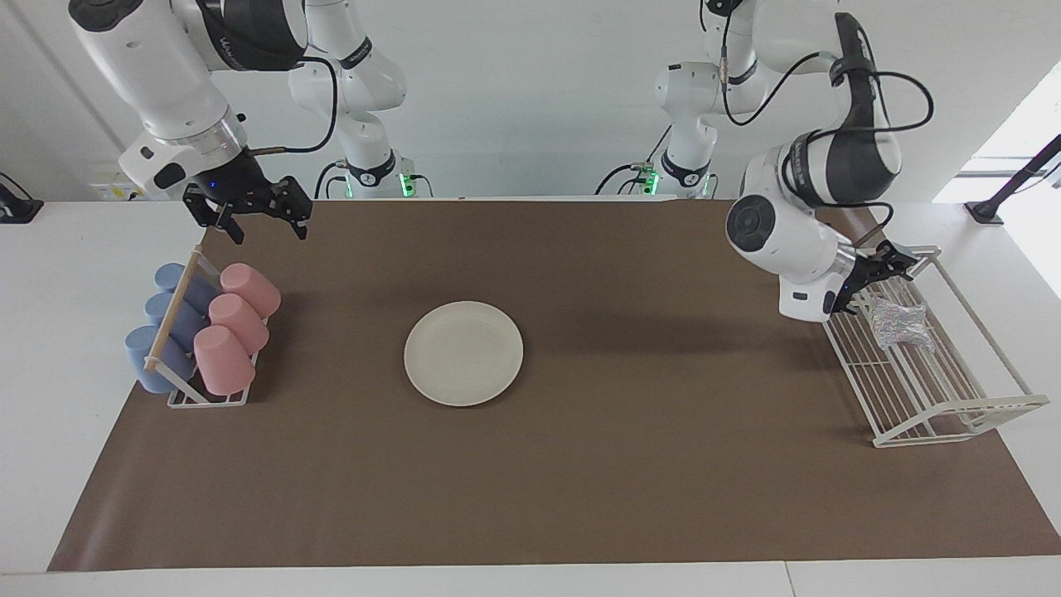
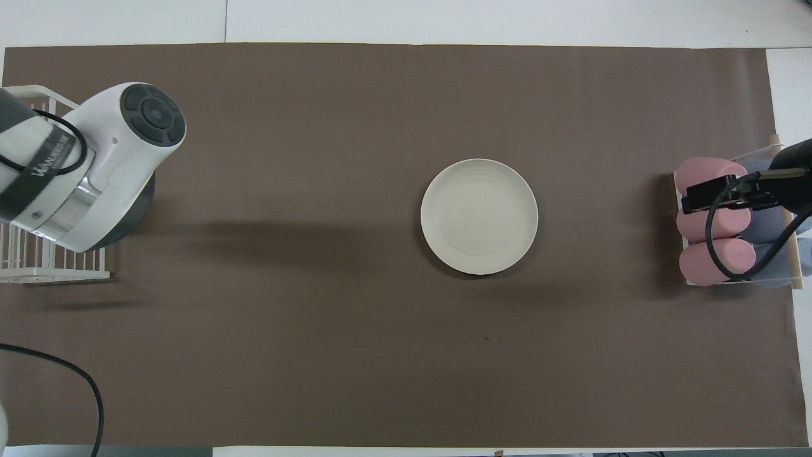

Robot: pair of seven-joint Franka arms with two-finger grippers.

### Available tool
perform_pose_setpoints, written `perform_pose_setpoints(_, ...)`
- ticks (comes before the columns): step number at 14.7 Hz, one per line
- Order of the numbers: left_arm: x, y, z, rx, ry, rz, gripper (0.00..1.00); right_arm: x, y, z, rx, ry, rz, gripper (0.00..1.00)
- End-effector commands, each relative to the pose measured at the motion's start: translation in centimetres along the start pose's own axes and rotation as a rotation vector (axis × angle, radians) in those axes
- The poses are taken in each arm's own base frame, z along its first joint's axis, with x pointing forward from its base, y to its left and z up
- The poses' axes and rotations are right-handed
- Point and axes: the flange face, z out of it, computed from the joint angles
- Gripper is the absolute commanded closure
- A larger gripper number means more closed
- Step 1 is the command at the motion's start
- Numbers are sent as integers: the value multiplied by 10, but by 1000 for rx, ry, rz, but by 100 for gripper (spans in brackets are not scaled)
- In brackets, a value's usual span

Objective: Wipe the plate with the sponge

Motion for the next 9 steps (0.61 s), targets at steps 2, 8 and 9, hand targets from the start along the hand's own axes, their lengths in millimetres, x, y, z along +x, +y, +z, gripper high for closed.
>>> perform_pose_setpoints(2, -14, -26, -30, -302, -78, -38, 0, -5, 2, -7, -18, -7, -18, 0)
perform_pose_setpoints(8, -51, -85, -52, -808, -181, -2, 0, -5, 3, -8, -16, -6, -15, 0)
perform_pose_setpoints(9, -55, -81, -60, -859, -199, 8, 0, -5, 3, -8, -18, -4, -15, 0)
